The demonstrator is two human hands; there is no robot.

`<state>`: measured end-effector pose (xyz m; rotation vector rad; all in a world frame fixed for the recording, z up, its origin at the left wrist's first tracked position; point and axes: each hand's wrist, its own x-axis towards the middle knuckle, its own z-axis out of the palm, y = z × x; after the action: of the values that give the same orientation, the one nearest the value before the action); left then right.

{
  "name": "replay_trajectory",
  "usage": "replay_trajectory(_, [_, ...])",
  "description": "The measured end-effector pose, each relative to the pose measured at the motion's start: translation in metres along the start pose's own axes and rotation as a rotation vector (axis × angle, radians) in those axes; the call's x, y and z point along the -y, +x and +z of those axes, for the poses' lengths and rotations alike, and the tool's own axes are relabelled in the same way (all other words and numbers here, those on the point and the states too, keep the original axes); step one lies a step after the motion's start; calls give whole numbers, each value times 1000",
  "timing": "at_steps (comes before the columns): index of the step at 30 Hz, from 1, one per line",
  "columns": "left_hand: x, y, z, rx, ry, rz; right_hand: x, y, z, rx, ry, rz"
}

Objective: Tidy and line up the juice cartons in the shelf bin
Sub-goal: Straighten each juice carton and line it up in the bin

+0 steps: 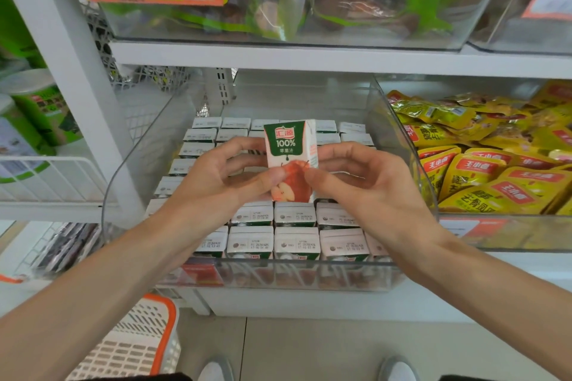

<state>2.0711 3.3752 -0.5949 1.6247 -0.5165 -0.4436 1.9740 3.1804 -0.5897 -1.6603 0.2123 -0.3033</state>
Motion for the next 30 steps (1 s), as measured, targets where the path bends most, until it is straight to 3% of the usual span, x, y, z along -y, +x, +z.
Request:
replay_trajectory(5, [-2, -1, 1, -11, 17, 26, -3, 3, -1, 14, 32, 99])
replay_trajectory(13, [-1, -1, 0, -41, -8, 38, -5, 4, -2, 14, -86, 66])
replay_trajectory(23, [2, 0, -1, -23, 2, 34, -2, 5, -7, -11, 20, 117])
replay_trajectory(30, [1, -1, 1, -6, 55, 77, -4, 4, -5, 74, -40, 102])
